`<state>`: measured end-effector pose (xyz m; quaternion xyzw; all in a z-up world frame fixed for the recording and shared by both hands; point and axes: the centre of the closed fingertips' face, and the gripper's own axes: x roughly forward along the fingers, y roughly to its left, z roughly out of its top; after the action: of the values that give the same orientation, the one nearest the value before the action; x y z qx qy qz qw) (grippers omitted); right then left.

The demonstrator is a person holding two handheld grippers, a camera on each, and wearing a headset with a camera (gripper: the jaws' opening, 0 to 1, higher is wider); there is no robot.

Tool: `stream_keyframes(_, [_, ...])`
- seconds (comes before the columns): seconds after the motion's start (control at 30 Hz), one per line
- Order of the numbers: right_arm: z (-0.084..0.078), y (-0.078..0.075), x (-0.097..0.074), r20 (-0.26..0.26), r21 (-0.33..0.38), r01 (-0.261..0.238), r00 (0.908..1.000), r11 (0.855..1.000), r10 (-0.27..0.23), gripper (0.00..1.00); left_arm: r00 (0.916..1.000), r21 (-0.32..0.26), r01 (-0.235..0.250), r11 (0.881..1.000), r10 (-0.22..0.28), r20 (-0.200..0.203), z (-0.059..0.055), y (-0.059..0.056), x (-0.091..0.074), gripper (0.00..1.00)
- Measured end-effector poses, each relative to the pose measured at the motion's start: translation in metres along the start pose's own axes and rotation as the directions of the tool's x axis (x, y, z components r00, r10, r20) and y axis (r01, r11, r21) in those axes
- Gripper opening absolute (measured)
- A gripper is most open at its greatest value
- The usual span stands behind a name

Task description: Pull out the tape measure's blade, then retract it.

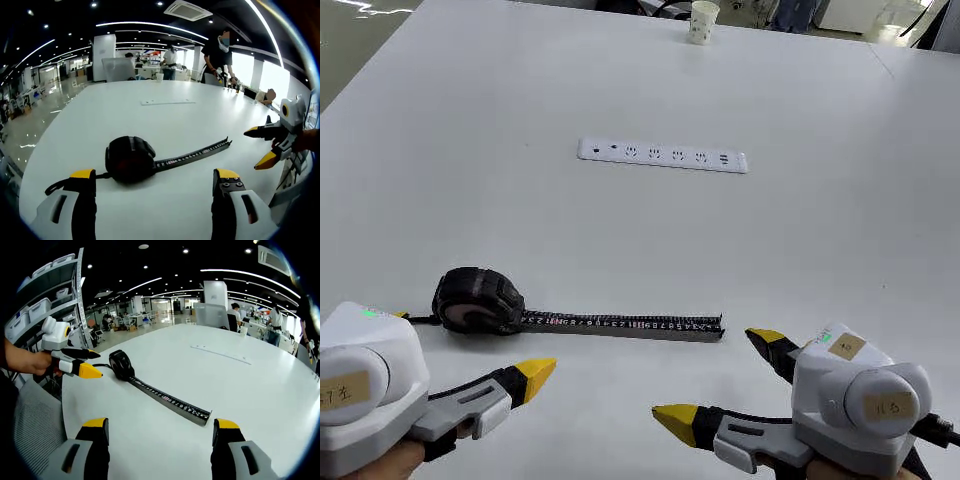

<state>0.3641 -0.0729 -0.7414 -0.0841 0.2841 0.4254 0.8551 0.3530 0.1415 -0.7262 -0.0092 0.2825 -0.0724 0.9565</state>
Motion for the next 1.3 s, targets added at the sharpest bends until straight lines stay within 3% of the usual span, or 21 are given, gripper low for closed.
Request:
stream_keyframes(0.43, [-0.004,-0.010,0.007,-0.042,-0.052,-0.030,0.9987,0.998,0.028,0.75,0.9995,-0.027,-0.029,0.999,0.029,-0.016,0.001,0.009,0.011,0.90])
stream_keyframes(0.87, [-0.002,-0.027,0.015,-0.064,-0.124,-0.041,0.9974,0.991,0.033,0.66,0.9987,-0.048,-0.049,0.998,0.049,-0.017,0.009,0.019,0.026,0.88])
stream_keyframes(1.3, [-0.003,-0.045,0.025,-0.122,-0.202,-0.086,0.9906,0.976,0.062,0.55,0.9966,-0.061,-0.076,0.995,0.073,-0.036,0.012,0.026,0.040,0.83])
